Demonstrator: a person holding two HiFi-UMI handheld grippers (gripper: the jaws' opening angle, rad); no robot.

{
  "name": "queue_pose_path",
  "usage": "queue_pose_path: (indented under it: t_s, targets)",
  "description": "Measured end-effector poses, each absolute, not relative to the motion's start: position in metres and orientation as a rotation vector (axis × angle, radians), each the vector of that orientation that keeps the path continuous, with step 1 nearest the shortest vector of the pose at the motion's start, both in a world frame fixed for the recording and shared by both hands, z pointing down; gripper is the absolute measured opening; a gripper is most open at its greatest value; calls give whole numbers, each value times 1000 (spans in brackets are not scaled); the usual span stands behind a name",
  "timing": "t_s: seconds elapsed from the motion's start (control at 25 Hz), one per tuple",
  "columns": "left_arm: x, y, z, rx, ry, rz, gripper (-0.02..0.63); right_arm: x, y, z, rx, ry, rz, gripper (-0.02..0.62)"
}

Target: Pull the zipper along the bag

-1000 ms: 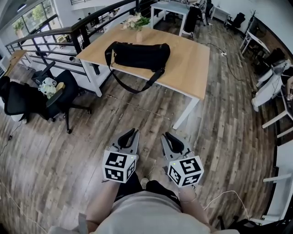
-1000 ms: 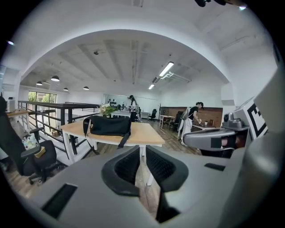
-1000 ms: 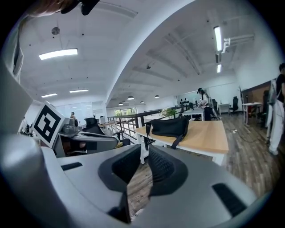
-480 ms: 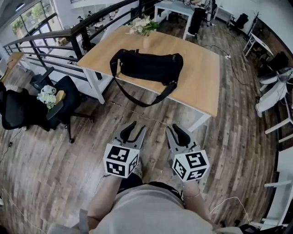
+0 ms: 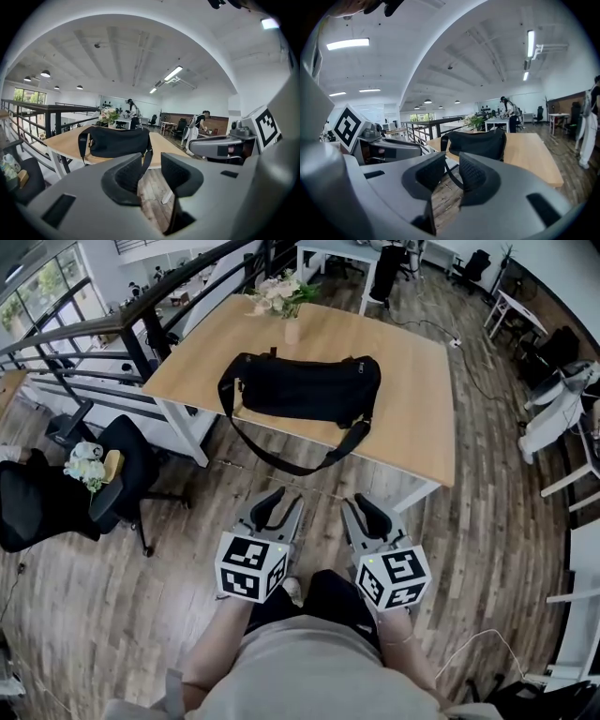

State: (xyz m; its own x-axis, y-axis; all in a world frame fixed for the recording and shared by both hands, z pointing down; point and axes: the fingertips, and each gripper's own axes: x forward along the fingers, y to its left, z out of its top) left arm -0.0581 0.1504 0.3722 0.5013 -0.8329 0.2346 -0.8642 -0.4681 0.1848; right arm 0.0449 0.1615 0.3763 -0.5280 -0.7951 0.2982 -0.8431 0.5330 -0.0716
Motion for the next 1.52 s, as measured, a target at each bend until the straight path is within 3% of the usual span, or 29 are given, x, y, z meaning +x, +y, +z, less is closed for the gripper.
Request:
queue_pose_path:
  t_s: [0.44, 1.04, 1.52]
  targets:
    - [-73, 86, 389, 2415, -1432, 160, 137, 42, 85, 385, 1384, -2523, 323, 77]
    - [-43, -95, 374, 2427, -1497, 150, 137, 73, -111, 367, 1355, -2576, 285, 77]
    - [26, -199, 380, 2509, -1341, 199, 137, 132, -219, 384, 1444, -2519, 349, 77]
